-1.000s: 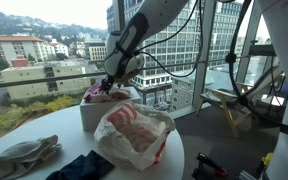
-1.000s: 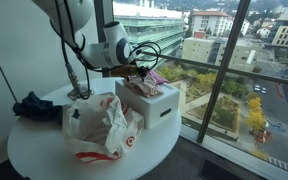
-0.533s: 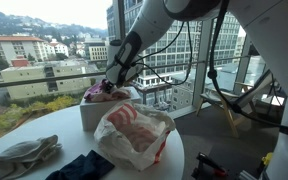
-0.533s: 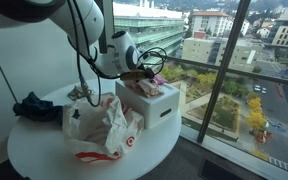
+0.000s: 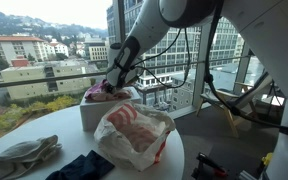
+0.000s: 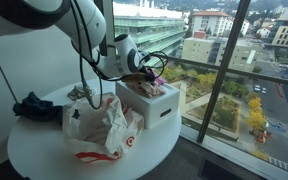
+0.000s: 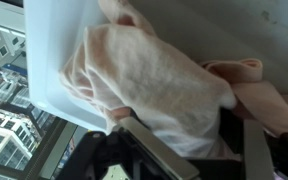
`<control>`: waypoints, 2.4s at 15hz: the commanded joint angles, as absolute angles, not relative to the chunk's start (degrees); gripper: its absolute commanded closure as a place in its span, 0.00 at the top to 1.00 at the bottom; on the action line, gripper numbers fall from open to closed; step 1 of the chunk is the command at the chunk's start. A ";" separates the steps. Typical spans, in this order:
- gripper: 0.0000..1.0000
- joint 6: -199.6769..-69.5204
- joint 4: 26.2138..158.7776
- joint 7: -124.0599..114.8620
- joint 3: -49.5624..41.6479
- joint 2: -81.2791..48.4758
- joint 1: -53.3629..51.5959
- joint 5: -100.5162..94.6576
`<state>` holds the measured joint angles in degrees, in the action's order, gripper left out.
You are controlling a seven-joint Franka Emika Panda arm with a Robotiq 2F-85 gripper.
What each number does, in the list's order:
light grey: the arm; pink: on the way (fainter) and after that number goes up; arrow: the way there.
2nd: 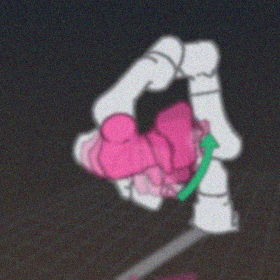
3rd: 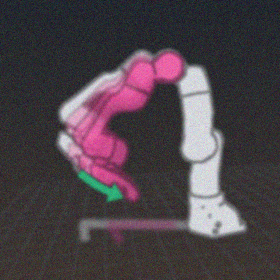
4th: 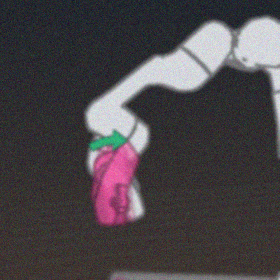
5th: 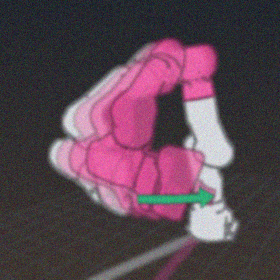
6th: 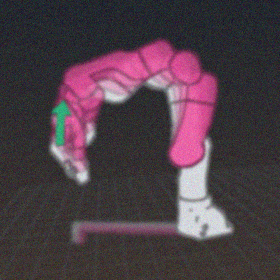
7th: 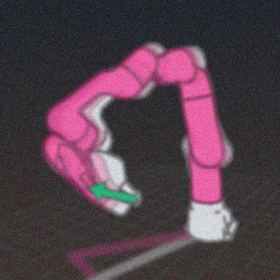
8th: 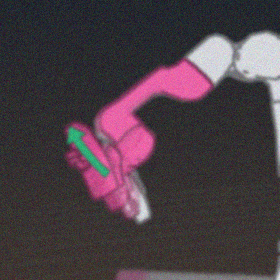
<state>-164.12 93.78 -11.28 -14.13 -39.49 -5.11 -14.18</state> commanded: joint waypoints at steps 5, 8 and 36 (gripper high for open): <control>0.20 -164.87 95.01 -13.78 -15.01 -37.13 -6.61 -12.56; 0.00 -164.40 96.19 -16.23 -16.70 -34.57 -8.34 -13.01; 0.03 -124.72 128.65 -5.78 -5.10 21.44 -8.06 -4.02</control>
<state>-130.36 125.09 -10.70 -7.35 18.69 -11.17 -10.28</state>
